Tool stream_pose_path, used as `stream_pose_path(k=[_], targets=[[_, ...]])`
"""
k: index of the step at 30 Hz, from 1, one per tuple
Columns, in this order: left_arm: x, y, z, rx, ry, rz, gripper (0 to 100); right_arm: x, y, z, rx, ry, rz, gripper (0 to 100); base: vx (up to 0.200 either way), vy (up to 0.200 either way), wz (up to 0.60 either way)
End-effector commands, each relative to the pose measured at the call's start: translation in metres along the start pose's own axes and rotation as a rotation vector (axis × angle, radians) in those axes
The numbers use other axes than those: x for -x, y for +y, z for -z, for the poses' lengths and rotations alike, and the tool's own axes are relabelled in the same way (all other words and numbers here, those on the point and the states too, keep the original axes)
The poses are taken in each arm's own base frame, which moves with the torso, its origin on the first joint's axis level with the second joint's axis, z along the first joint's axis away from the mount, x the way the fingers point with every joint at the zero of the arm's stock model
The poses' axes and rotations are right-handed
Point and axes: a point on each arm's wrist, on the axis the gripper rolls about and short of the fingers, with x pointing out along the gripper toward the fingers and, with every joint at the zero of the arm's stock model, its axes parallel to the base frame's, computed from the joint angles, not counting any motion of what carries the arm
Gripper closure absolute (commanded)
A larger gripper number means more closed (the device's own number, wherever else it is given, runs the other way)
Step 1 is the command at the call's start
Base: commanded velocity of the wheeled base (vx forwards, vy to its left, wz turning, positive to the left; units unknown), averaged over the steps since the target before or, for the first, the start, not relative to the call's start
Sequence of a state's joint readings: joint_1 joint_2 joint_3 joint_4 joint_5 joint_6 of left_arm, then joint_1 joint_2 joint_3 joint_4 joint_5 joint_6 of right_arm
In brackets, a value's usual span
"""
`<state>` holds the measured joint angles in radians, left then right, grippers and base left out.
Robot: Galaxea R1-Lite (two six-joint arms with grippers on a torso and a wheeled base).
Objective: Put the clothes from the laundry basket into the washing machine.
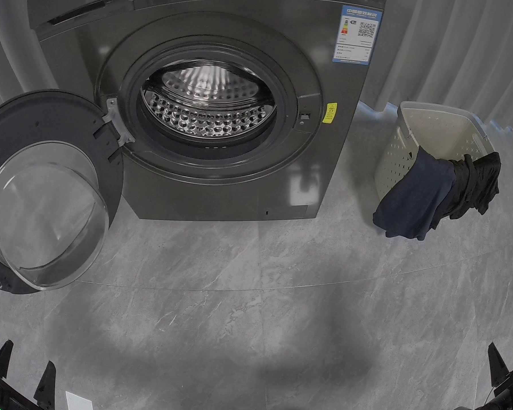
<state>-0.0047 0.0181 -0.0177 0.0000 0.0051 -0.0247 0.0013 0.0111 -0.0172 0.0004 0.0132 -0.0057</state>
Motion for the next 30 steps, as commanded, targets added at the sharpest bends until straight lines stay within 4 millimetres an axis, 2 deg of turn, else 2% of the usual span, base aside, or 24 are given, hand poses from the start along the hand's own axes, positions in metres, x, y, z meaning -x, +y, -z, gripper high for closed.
stream_pose_path(k=[1,23,30], targets=[[0.0000,0.0001,0.0050,0.000,0.003,-0.001,0,-0.0003,0.0000,0.0046,0.000,0.004,-0.001,0,0.000,-0.200,0.00],[-0.0002,0.0001,0.0048,0.000,0.003,0.000,0,-0.0003,0.0000,0.0046,0.000,0.004,-0.001,0,0.000,-0.200,0.00],[-0.0002,0.0002,0.0049,0.001,0.004,0.000,0,-0.0003,0.0000,0.0046,0.000,0.004,-0.001,0,0.029,0.000,0.00]])
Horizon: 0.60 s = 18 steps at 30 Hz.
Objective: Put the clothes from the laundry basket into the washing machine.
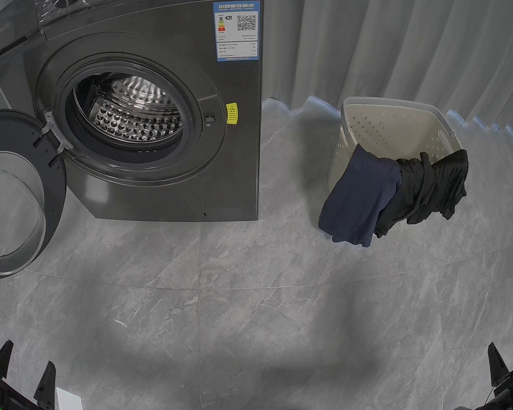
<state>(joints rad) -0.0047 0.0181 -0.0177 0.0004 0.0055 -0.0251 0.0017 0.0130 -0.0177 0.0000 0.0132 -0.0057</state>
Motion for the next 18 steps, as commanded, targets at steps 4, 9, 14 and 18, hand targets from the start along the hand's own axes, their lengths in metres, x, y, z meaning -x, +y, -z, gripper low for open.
stream_pose_path(k=[4,9,14,18], targets=[[-0.0002,0.0001,0.0049,-0.002,0.004,0.002,0,-0.0002,0.0000,0.0048,0.000,0.003,0.000,0,0.200,0.000,0.00],[-0.0002,0.0002,0.0049,0.002,0.004,0.001,0,-0.0002,0.0000,0.0048,0.000,0.003,0.000,0,0.160,0.000,0.00],[-0.0002,0.0002,0.0049,0.004,0.004,0.001,0,-0.0002,0.0000,0.0048,0.000,0.003,0.000,0,0.000,0.000,0.00],[-0.0002,0.0002,0.0049,0.006,0.004,0.001,0,-0.0002,0.0000,0.0048,0.000,0.003,0.000,0,0.000,-0.200,0.00]])
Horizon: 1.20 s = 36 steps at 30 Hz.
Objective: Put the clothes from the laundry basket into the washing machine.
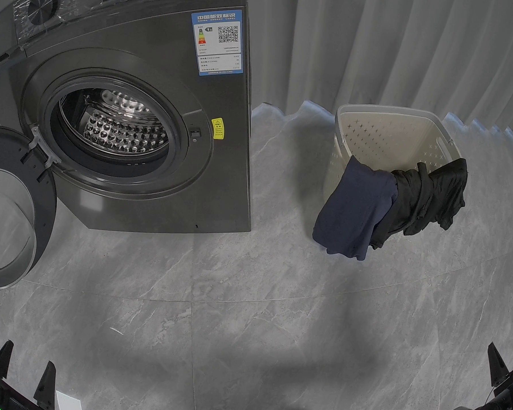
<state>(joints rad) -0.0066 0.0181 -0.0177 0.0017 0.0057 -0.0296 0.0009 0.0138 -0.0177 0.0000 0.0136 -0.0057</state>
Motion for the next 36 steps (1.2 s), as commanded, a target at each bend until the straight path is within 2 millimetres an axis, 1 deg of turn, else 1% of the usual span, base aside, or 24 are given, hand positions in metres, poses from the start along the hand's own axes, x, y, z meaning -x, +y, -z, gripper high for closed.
stream_pose_path(k=[1,23,29,36], targets=[[-0.0002,0.0001,0.0048,0.001,0.002,-0.001,0,-0.0001,0.0000,0.0048,0.000,0.002,-0.001,0,0.000,-0.200,0.00],[-0.0002,0.0002,0.0048,0.009,0.002,-0.004,0,-0.0001,0.0000,0.0048,0.000,0.002,-0.001,0,0.000,-0.200,0.00],[-0.0002,0.0002,0.0048,0.010,0.002,-0.004,0,0.0000,0.0000,0.0044,0.000,0.001,-0.001,0,0.000,0.000,0.00],[-0.0002,0.0002,0.0048,0.012,0.002,-0.004,0,-0.0001,0.0000,0.0048,0.000,0.002,-0.001,0,0.200,0.000,0.00]])
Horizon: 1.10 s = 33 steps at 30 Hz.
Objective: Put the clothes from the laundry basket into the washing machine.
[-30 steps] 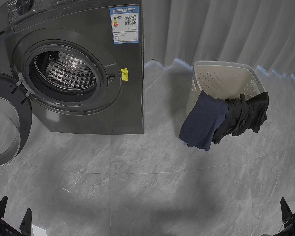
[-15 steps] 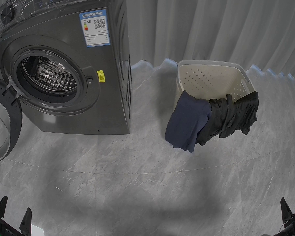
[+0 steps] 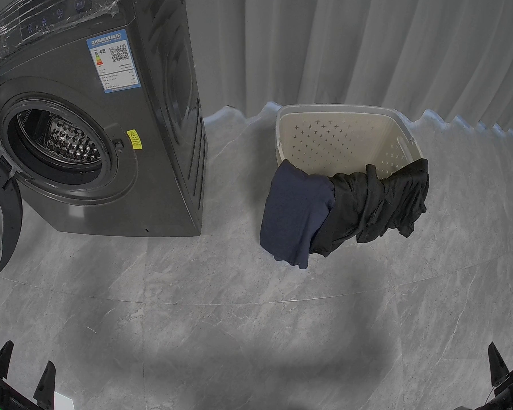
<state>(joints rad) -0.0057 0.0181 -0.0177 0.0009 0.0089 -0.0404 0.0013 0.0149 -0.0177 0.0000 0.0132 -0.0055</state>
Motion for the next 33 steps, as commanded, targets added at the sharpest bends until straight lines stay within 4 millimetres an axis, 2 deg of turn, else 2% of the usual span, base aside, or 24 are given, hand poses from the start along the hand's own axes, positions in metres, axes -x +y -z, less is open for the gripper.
stream_pose_path(k=[1,11,33], targets=[[-0.0002,0.0002,0.0048,0.002,0.003,0.000,0,0.0000,0.0000,0.0048,0.001,0.001,-0.001,0,0.200,0.000,0.00],[-0.0002,0.0003,0.0048,0.002,0.003,-0.003,0,0.0000,0.0000,0.0048,0.001,0.001,-0.001,0,0.020,0.000,0.00],[-0.0002,0.0003,0.0048,0.002,0.003,-0.003,0,0.0001,0.0000,0.0044,0.001,0.000,-0.001,0,0.000,-0.191,0.00]])
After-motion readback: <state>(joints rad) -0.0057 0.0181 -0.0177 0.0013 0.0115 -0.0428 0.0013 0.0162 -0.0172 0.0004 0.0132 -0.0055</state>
